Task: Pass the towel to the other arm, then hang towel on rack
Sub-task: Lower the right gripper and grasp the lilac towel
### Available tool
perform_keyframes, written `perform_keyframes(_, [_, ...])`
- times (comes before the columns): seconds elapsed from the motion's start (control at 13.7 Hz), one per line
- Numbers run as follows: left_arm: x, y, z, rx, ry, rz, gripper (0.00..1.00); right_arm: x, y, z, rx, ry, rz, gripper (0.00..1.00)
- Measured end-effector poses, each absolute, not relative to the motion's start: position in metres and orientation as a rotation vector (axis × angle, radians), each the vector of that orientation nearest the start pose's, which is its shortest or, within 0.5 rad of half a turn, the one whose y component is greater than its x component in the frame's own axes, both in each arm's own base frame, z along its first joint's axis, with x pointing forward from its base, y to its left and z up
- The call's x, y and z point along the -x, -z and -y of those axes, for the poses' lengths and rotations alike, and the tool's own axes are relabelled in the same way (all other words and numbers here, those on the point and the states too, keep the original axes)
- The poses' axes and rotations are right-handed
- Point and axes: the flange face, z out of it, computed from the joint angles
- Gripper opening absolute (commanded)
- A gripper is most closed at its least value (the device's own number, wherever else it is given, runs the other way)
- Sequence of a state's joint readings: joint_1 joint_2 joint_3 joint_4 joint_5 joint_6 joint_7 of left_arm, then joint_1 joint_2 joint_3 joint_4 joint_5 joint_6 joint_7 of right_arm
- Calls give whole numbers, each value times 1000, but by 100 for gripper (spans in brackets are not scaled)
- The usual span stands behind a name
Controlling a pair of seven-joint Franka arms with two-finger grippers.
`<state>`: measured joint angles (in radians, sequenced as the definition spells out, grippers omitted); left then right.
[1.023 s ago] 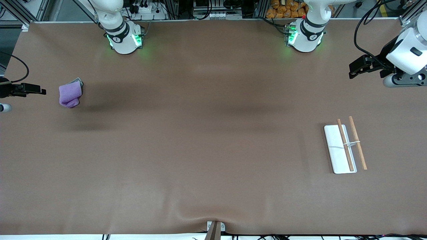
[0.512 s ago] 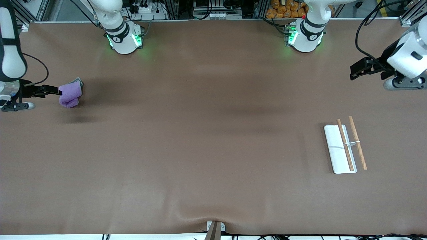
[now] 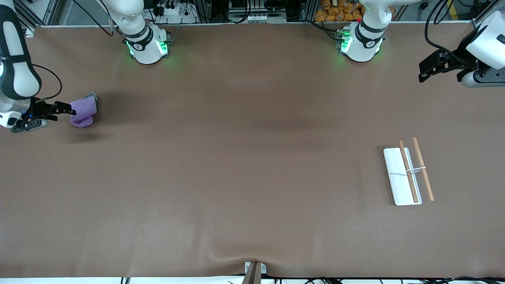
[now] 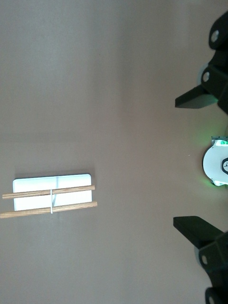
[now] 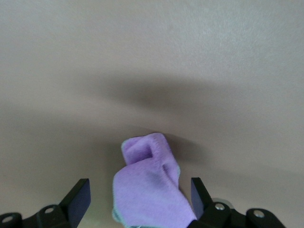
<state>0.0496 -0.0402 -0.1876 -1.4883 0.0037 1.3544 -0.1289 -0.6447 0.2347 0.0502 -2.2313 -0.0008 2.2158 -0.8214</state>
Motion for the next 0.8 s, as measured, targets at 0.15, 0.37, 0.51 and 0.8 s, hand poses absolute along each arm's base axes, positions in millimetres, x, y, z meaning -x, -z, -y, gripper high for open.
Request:
perform_keyframes(0.15, [-512,-658,79,3109,-174,-34,100,-428,-231,291,2930,-273,355,62])
perform_keyframes(0.37, [-508,-654,82,3104,-189,-43,100,-427,-223,290,2919,-284,362,34])
perform_keyframes(0.51, [-507,-655,82,3104,-185,-42,100,-427,-221,290,2916,-287,360,26])
perform_keyframes(0.8, [-505,-656,82,3103,-183,-42,100,-424,-219,293,2912,-289,357,0])
